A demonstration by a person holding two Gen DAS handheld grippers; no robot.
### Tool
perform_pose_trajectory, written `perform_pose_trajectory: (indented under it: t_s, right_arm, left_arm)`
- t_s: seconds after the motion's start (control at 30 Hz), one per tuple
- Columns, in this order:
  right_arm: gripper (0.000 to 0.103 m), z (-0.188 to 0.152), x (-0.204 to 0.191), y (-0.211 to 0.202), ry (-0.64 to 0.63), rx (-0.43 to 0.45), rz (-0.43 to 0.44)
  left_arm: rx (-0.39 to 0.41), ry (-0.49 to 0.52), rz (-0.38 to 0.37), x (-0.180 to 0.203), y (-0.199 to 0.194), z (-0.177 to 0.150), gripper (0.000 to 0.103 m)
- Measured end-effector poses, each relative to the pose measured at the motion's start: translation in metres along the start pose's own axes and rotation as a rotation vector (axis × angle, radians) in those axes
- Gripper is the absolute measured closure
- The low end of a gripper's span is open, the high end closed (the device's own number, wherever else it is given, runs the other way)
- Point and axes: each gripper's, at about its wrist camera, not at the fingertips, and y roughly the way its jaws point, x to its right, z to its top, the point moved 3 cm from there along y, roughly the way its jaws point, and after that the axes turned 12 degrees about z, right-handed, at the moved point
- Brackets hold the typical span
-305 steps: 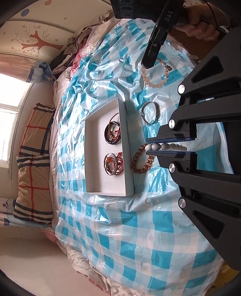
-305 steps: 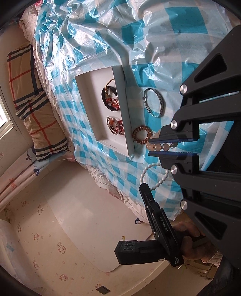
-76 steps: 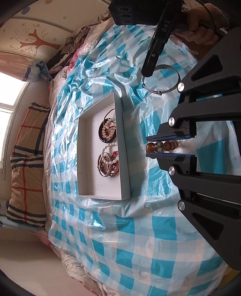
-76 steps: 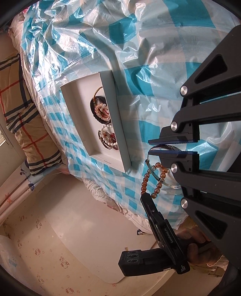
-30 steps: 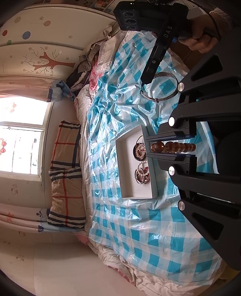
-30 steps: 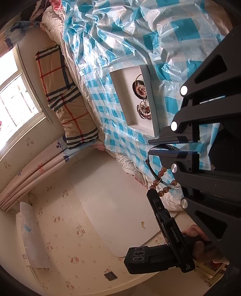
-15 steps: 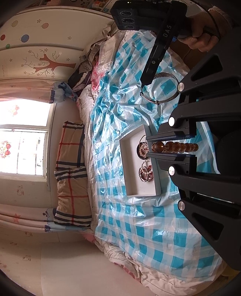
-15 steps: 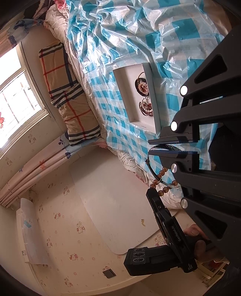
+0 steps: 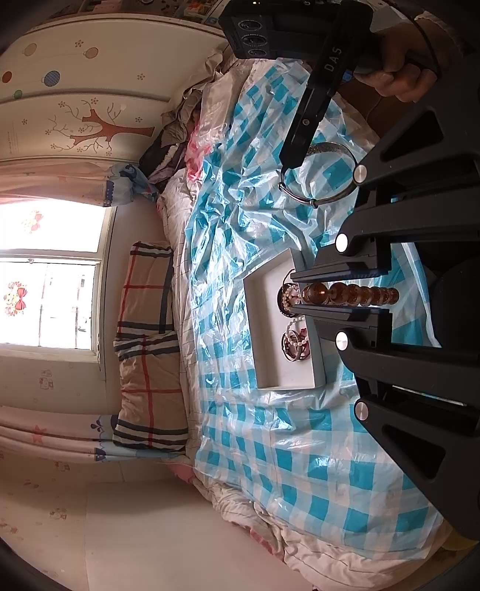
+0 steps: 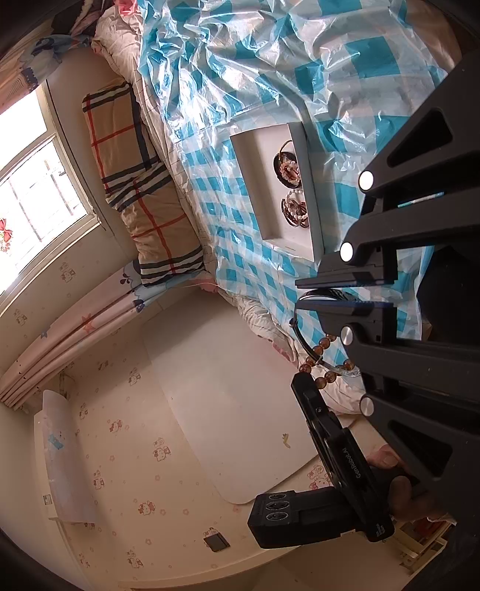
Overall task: Organize jewelry
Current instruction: 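Lift the brown bead bracelet and silver bangle with both tools, then carry both held bracelets over the white box and lower them inside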
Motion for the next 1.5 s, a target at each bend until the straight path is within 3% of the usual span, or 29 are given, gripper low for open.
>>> perform_pose_trajectory:
  t_s: [0.4,0.8,1.5]
  right_arm:
    - [0.097,0.0,0.001,0.0,0.007,-0.004,-0.002]
    - [0.097,0.005,0.011,0.019,0.024,-0.023,-0.02]
    - [0.097,0.029,0.099,0.089,0.068,-0.054,-0.062]
  left_arm:
    - [-0.006,-0.001,0.002,-0.004,0.003,0.001,0.092]
    - [-0.039,-0.01,0.009,-0.011,0.041,0.005,0.092]
    - [-0.071,-0.03,0.007,-0.012,0.15,0.023,0.092]
